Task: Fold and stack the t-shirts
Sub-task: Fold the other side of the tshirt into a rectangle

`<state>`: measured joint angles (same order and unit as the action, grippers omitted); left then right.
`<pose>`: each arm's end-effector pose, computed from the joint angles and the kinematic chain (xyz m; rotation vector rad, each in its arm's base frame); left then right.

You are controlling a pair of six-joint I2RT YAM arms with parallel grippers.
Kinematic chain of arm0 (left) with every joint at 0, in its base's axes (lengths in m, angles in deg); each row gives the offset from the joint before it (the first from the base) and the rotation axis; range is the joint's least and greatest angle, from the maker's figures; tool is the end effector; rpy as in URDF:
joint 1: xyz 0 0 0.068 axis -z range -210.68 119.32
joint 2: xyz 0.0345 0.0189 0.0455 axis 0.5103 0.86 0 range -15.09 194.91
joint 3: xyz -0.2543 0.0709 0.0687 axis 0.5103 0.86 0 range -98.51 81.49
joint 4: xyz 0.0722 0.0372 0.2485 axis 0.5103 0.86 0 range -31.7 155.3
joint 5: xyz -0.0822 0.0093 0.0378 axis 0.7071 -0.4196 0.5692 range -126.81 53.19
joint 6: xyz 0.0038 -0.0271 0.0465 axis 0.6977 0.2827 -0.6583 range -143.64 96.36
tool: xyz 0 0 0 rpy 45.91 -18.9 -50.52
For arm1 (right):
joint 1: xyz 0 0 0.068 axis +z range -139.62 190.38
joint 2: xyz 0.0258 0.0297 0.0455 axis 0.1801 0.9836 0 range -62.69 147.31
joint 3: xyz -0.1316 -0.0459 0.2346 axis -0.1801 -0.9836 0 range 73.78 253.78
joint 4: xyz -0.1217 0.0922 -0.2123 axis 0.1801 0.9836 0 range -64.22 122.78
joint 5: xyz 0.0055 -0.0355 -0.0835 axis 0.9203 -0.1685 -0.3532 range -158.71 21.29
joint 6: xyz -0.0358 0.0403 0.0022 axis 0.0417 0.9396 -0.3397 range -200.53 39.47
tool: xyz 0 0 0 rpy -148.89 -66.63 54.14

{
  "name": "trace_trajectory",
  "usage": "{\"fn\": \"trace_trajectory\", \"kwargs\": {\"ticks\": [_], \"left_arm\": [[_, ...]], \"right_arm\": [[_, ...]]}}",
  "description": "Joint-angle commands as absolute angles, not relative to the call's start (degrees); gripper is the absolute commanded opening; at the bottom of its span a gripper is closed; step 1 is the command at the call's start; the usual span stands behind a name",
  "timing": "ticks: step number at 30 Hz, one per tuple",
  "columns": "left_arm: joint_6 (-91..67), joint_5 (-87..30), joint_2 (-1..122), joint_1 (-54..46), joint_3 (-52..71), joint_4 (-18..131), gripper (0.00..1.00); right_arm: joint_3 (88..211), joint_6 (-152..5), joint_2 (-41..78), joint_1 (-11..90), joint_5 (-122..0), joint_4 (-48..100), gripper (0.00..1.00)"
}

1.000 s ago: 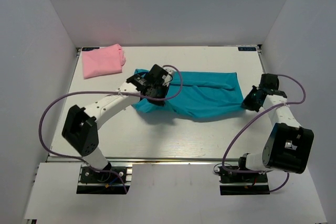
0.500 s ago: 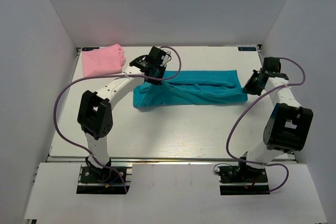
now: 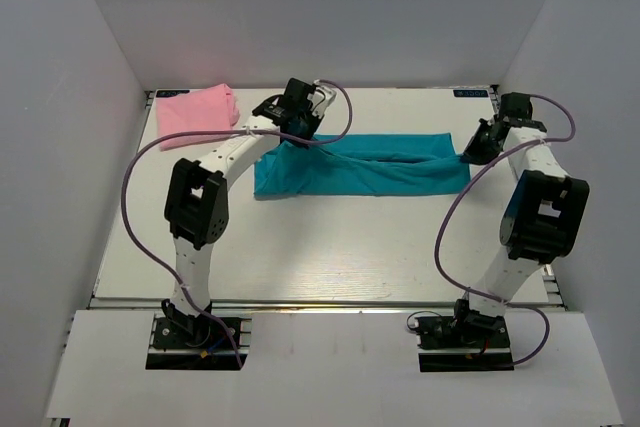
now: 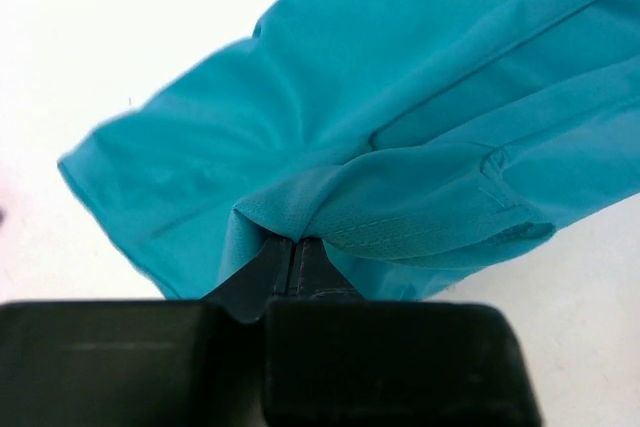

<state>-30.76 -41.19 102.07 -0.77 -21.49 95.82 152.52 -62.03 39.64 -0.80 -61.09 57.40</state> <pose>0.4005 -0.2274 0.2605 0.7536 2.3534 -0.0769 0.3809 -0.0706 0.2387 0.5981 2.4644 0.2192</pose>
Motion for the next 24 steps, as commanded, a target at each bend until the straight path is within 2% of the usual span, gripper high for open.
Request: {"fn": "trace_trajectory", "kwargs": {"ticks": [1,7,17,19,20,21,23,24], "left_arm": [[-35.59,-36.73,102.86,-1.94,-24.42,94.09,0.00],[-39.02,-34.52,107.07,-3.00,-27.50,92.84,0.00],[-43.15,-33.90,112.52,-4.05,-32.24,88.97,0.00],[-43.15,-34.43,114.18,-4.05,-33.72,90.38,0.09],[-42.63,-35.30,114.80,-4.05,-34.35,91.17,0.10],[-42.63,-35.31,115.42,-4.57,-35.66,92.91,0.13],[-42.63,-34.79,116.13,-4.58,-36.37,93.55,0.24],[-41.84,-34.79,116.13,-4.58,-36.38,93.55,0.36]], "right_arm": [[157.62,-63.74,41.28,-0.61,-61.68,58.48,0.00],[162.54,-64.28,46.99,-0.79,-61.51,59.88,0.00],[163.68,-61.55,51.65,-0.78,-61.32,56.55,0.00],[164.30,-61.46,52.36,-0.70,-61.77,56.11,0.00],[164.48,-61.29,52.54,-0.70,-62.72,55.59,0.00],[164.92,-61.63,53.06,-0.87,-62.65,55.23,0.05],[166.49,-62.07,53.85,-0.87,-62.30,55.32,0.22],[168.24,-62.25,54.21,-0.87,-62.12,56.19,0.30]]}}
